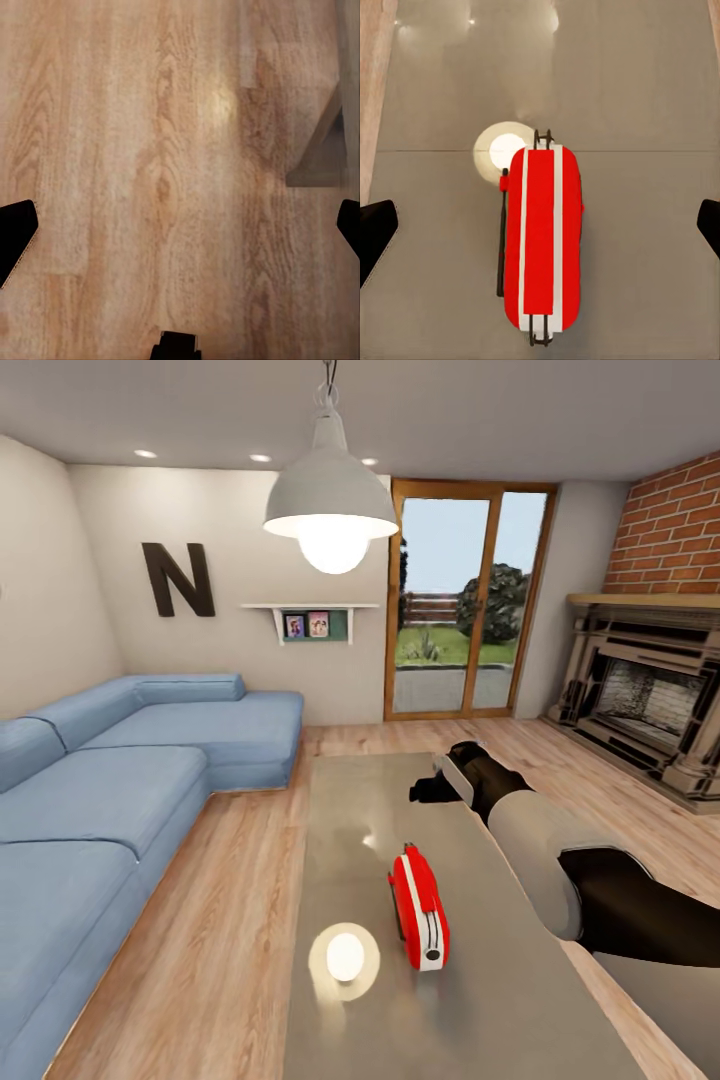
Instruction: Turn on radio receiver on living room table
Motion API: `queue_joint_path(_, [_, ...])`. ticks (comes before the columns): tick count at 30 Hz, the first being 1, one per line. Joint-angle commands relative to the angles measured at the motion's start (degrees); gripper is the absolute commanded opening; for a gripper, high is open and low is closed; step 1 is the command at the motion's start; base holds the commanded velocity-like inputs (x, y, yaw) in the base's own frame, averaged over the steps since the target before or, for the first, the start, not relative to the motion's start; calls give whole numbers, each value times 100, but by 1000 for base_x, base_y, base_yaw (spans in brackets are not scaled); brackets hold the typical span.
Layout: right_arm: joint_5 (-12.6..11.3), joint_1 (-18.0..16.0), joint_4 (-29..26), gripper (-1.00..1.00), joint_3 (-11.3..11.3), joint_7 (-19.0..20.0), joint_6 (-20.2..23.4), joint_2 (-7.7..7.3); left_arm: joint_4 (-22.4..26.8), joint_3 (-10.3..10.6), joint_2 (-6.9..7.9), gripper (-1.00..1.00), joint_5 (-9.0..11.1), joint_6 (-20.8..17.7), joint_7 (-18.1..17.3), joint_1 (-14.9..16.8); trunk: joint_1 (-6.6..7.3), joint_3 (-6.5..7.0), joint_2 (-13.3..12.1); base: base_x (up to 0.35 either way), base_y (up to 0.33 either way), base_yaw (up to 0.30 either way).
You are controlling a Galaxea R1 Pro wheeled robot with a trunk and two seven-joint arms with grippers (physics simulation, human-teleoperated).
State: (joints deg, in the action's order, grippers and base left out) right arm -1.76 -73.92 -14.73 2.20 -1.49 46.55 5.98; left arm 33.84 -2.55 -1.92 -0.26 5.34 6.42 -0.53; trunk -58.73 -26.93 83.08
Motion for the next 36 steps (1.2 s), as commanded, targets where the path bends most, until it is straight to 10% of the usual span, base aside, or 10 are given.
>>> queue_joint_path(1, [0,0,0,100,0,0,-2,0,0,0,-1,100,1,-1,0,0,0,0,0,0,123,0])
queue_joint_path(36, [243,0,498,100,0,5,-38,0,54,3,-28,100,53,53,-71,0,0,0,0,0,7,0])
